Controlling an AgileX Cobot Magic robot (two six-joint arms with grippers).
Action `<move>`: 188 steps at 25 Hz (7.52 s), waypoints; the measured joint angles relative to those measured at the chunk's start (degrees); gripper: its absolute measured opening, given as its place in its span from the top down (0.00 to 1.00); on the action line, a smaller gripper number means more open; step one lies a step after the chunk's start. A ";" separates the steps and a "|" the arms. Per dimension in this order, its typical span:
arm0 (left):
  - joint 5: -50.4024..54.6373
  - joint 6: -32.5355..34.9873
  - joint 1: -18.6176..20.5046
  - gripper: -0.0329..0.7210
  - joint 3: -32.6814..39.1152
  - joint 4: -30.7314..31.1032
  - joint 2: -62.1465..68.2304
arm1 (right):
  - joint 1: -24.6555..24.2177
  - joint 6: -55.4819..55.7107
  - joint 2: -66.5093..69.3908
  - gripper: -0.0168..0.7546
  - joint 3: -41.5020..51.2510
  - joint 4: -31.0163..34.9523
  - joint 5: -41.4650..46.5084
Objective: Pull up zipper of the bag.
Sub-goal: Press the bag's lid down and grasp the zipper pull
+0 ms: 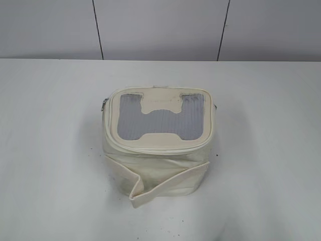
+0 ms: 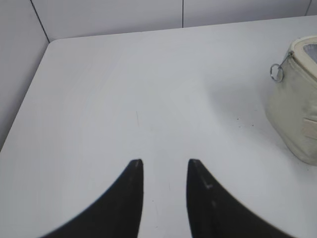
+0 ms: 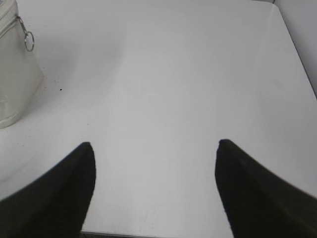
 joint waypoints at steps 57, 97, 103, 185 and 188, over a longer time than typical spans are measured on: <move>-20.53 26.73 -1.48 0.48 -3.63 -35.82 53.11 | 12.88 -35.19 77.54 0.22 -37.21 24.25 -13.49; -11.97 44.58 -7.23 0.47 -28.57 -43.79 88.53 | 27.79 -47.79 133.63 0.38 -91.29 32.49 9.26; -11.97 47.87 -9.15 0.45 -28.57 -38.87 91.40 | 27.79 -47.50 133.74 0.72 -91.47 33.27 10.18; -13.78 39.04 -26.15 0.96 -29.48 -13.09 92.39 | 27.79 -37.87 133.57 0.92 -91.47 32.12 10.48; -11.29 37.72 -26.20 0.96 -29.48 -15.42 92.20 | 27.79 -37.71 133.57 0.92 -91.47 32.12 10.48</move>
